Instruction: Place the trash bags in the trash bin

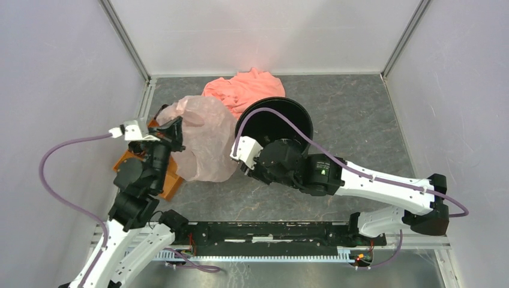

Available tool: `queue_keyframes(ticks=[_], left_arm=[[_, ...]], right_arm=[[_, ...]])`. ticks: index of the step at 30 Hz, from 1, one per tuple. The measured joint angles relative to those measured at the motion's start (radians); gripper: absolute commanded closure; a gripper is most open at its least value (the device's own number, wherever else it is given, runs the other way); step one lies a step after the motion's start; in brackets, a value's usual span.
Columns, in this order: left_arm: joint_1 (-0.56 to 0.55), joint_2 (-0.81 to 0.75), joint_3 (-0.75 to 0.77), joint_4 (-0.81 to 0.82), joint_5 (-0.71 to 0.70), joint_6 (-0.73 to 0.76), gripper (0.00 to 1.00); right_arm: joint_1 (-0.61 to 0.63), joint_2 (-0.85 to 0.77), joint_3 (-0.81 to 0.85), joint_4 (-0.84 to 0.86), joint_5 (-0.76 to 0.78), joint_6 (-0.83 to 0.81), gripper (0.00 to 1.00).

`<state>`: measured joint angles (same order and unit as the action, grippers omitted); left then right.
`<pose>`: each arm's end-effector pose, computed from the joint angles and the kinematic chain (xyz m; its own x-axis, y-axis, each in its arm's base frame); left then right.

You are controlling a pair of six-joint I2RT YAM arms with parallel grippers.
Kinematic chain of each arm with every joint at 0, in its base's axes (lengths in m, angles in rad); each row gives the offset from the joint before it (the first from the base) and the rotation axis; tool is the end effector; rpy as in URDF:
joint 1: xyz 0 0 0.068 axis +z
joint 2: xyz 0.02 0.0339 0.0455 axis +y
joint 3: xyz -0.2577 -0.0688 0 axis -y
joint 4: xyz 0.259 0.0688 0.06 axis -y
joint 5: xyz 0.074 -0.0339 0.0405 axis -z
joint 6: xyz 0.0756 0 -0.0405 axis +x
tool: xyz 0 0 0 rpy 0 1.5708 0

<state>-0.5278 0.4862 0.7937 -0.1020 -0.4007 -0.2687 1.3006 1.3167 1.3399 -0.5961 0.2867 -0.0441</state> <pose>0.1543 -0.0558 0.3988 0.1344 -0.3613 -0.9227 0.1758 0.9251 -0.3366 0.1103 0.3180 0.3495 -0.1066 -0.5433 -0.8328 -0.8665 0.4615 -0.1902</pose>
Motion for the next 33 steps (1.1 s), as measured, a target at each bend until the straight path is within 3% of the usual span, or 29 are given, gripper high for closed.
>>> queue_keyframes(ticks=[5,10,15,21,27,33], left_arm=[[0.0,-0.022,0.126,-0.05,-0.042,-0.054,0.98],[0.0,0.056,0.383,-0.055,0.003,-0.11,0.98],[0.0,0.209,0.581,0.055,0.226,-0.189,0.98],[-0.008,0.56,0.772,0.254,0.547,-0.356,0.98],[-0.176,0.859,0.833,0.34,0.649,-0.453,0.98],[-0.37,1.006,0.983,0.33,0.676,-0.449,0.98]], right_arm=[[-0.001,-0.022,-0.01,0.042,0.062,-0.01,0.41],[0.0,-0.161,-0.082,0.124,0.154,-0.013,0.38],[0.0,-0.355,-0.153,0.183,0.276,0.007,0.36],[0.0,-0.692,-0.319,0.224,0.37,0.054,0.36],[0.0,-0.923,-0.369,0.248,0.422,0.085,0.36],[0.0,-0.945,-0.373,0.239,0.452,0.092,0.36]])
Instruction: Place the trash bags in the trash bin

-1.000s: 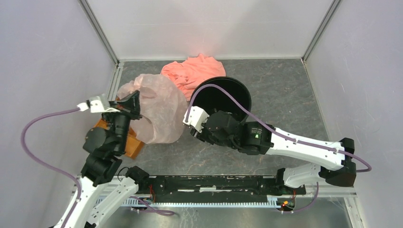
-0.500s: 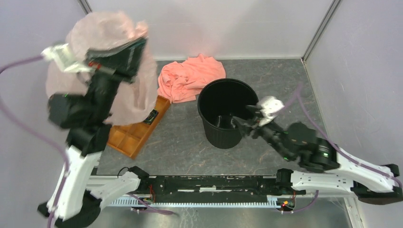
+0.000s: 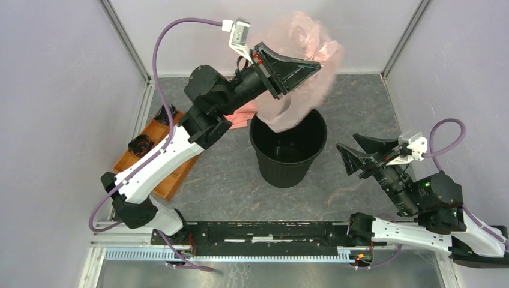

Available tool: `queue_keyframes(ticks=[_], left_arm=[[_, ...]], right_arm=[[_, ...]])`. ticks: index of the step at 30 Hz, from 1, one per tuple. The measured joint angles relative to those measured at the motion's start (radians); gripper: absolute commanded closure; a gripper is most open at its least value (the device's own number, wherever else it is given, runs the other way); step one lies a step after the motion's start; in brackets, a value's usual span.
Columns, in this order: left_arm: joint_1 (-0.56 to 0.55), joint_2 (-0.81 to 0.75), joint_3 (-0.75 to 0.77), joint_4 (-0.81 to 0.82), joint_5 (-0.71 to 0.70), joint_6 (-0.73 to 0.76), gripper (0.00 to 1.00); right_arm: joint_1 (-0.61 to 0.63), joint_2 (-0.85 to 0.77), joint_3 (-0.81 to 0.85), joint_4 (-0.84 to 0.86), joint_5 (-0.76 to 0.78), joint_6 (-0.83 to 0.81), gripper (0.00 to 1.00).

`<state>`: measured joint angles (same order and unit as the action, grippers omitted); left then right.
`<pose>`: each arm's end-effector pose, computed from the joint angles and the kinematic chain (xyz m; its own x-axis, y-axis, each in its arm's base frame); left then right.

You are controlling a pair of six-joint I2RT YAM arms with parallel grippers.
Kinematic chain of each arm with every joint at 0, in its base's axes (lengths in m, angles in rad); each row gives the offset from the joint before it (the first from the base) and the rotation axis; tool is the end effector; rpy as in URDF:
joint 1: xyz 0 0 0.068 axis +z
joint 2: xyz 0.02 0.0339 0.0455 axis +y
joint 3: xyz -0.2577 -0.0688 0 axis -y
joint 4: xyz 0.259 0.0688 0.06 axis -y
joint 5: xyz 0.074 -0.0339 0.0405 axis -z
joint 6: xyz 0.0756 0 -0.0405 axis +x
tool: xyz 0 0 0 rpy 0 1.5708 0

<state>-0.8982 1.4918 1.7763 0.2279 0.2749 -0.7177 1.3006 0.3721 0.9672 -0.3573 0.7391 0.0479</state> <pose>0.2078 -0.2939 0.5726 -0.3619 -0.5615 -0.7441 0.8790 0.0601 -0.4729 0.0723 0.0702 0.4327 0.0371 0.2664 -0.9631 -0.5399 0.8164 0.2050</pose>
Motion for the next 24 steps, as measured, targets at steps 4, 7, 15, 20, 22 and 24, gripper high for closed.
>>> queue_keyframes(ticks=[4,7,15,20,22,24], left_arm=[[-0.035,-0.033,-0.001,0.028,-0.02,0.019,0.98],[-0.034,-0.095,-0.069,0.037,-0.079,0.04,0.98],[-0.034,-0.299,-0.428,0.033,-0.335,0.097,0.98],[-0.034,-0.377,-0.648,-0.028,-0.517,0.107,0.98],[-0.033,-0.382,-0.679,-0.065,-0.566,0.108,0.98],[-0.033,-0.383,-0.698,-0.09,-0.6,0.109,0.98]], right_arm=[[0.0,0.0,-0.001,-0.011,0.007,0.0,0.36],[0.0,0.004,-0.001,-0.023,0.016,0.0,0.35],[0.0,0.011,-0.031,-0.026,0.03,0.003,0.32],[0.0,0.048,-0.093,-0.015,0.034,0.009,0.31],[0.0,0.088,-0.12,-0.015,0.045,0.011,0.31],[0.0,0.141,-0.13,-0.02,0.054,0.012,0.36]])
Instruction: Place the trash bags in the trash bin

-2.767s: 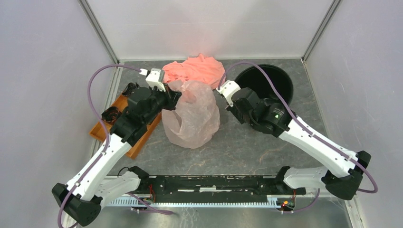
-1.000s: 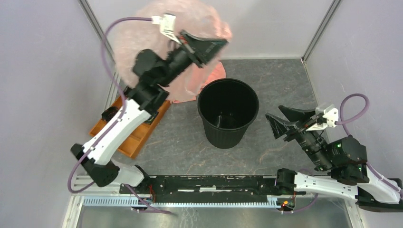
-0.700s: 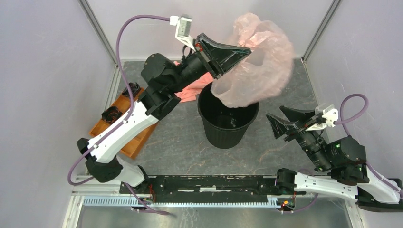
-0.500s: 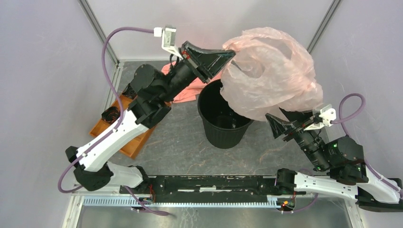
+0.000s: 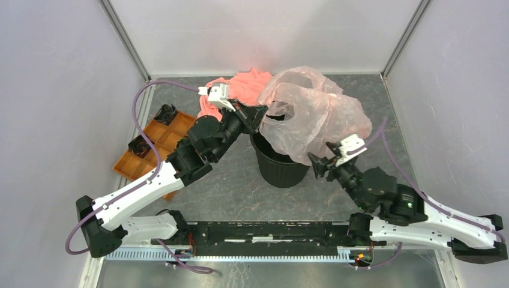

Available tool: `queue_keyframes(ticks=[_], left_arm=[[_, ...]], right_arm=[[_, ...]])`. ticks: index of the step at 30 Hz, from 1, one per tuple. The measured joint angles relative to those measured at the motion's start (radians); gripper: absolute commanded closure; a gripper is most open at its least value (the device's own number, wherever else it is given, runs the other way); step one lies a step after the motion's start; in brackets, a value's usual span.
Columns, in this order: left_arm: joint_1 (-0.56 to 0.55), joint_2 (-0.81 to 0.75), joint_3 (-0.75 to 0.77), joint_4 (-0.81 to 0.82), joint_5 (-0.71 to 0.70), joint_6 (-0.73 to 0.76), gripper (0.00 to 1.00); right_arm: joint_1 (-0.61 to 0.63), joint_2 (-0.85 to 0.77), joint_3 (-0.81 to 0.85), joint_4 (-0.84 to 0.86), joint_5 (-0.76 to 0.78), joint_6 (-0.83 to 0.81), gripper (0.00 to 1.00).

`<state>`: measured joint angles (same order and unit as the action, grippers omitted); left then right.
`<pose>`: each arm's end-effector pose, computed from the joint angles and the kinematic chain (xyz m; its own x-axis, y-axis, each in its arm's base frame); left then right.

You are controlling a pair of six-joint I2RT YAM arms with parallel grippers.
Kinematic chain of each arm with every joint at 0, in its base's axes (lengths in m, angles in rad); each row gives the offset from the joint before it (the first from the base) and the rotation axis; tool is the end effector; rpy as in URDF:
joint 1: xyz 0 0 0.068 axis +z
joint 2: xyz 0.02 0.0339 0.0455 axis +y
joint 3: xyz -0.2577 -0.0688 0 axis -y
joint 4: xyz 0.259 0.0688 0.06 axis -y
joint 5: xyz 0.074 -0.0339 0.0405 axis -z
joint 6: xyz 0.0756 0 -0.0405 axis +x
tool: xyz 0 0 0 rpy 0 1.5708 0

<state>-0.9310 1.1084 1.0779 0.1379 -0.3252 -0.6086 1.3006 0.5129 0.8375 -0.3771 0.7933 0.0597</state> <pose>0.2048 -0.2347 0.4118 -0.2737 -0.5397 -0.7961 0.5047 0.6241 -0.5965 0.0916 0.1289 0.3728 -0.0430 0.0016 -0.9991 -0.4844 0.8746 0.0223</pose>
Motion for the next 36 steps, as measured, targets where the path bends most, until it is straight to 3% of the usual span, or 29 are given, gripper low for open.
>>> queue_keyframes(ticks=[9,16,22,26,30,36], left_arm=[[0.0,-0.012,0.029,-0.063,-0.052,0.053,0.98],[0.0,-0.106,0.008,-0.095,-0.129,0.077,0.98],[0.0,-0.273,-0.089,-0.169,-0.217,0.078,0.98],[0.0,-0.331,-0.155,-0.229,-0.212,0.077,0.98],[0.0,-0.312,-0.155,-0.232,-0.114,0.08,0.98],[0.0,-0.244,-0.103,-0.233,-0.005,0.098,0.98]], right_arm=[[0.0,0.245,0.117,-0.035,0.083,-0.03,0.37],[-0.029,0.342,0.175,0.074,0.098,-0.11,0.35],[-0.243,0.45,0.171,0.114,-0.177,-0.045,0.36],[-0.278,0.491,0.131,0.107,-0.31,0.031,0.39],[-0.315,0.583,0.134,0.055,-0.383,0.067,0.42],[-0.333,0.634,0.18,-0.084,-0.462,0.065,0.26]])
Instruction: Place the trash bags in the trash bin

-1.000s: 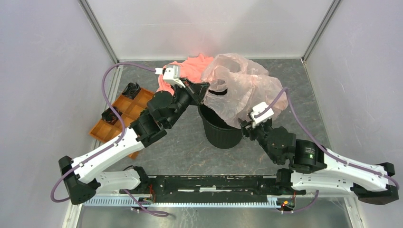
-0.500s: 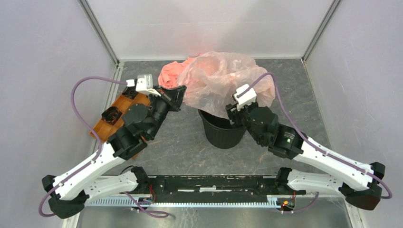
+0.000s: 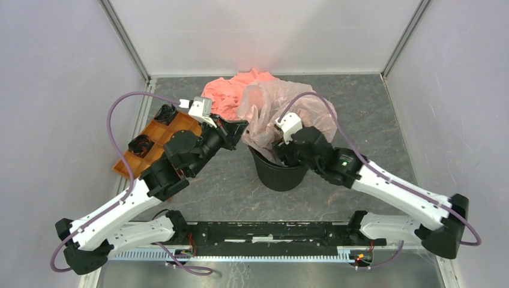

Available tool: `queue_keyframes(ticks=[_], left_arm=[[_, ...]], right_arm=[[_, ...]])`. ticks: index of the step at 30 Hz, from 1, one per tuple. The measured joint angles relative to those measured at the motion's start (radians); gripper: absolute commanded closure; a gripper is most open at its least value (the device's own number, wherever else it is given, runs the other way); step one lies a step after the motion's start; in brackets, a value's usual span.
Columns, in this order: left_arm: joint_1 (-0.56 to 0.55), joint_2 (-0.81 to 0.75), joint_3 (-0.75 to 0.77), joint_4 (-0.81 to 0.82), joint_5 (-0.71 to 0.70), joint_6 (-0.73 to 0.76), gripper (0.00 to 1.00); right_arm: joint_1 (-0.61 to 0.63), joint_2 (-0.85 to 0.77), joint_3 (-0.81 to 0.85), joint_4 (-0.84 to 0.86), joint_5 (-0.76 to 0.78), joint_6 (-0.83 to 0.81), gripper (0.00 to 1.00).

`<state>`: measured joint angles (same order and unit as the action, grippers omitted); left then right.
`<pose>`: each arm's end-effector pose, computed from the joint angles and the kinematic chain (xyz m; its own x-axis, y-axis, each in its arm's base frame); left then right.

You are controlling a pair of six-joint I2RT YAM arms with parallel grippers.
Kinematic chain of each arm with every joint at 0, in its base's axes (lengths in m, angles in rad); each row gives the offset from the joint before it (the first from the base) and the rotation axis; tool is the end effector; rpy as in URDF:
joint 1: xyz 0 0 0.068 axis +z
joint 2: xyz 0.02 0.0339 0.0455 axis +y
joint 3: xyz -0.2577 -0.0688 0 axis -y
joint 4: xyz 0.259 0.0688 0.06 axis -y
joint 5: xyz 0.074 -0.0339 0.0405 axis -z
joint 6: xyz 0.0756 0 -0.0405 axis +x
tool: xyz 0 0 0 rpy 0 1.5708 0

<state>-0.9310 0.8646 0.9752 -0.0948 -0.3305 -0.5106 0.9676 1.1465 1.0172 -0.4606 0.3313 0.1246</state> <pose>0.1684 -0.1851 0.4001 -0.2679 -0.4142 -0.8698 0.4976 0.7136 -0.4931 0.1901 0.2326 0.2935 -0.3908 -0.3602 -0.8470 -0.5813 0.8101 -0.0763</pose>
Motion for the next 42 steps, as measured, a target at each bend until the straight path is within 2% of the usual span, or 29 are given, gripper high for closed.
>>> queue_keyframes(ticks=[7,12,21,25,29,35,38,42], left_arm=[[0.0,-0.003,0.024,-0.002,-0.027,0.016,0.98],[0.0,-0.013,0.024,-0.021,-0.072,0.016,0.98],[0.0,-0.03,0.029,-0.066,-0.072,0.015,0.98],[0.0,-0.075,0.036,-0.052,0.098,0.013,0.98],[0.0,-0.118,0.077,-0.03,0.258,0.0,0.98],[0.0,-0.216,0.095,-0.05,0.277,-0.016,0.98],[0.0,-0.259,0.08,-0.055,0.266,-0.027,0.98],[0.0,-0.248,0.078,-0.089,0.262,-0.034,0.98]], right_arm=[[-0.001,-0.135,0.249,-0.099,-0.015,-0.024,0.13],[-0.001,-0.18,0.385,-0.122,0.061,-0.061,0.06],[-0.001,-0.167,0.406,-0.134,0.191,-0.109,0.02],[-0.034,-0.172,0.375,-0.122,0.245,-0.129,0.02],[-0.124,-0.152,0.387,-0.116,0.187,-0.113,0.02],[-0.26,-0.082,0.427,-0.108,0.019,-0.088,0.02],[-0.332,-0.014,0.455,-0.104,-0.133,-0.08,0.07],[-0.348,0.031,0.402,-0.079,-0.375,-0.088,0.19]])
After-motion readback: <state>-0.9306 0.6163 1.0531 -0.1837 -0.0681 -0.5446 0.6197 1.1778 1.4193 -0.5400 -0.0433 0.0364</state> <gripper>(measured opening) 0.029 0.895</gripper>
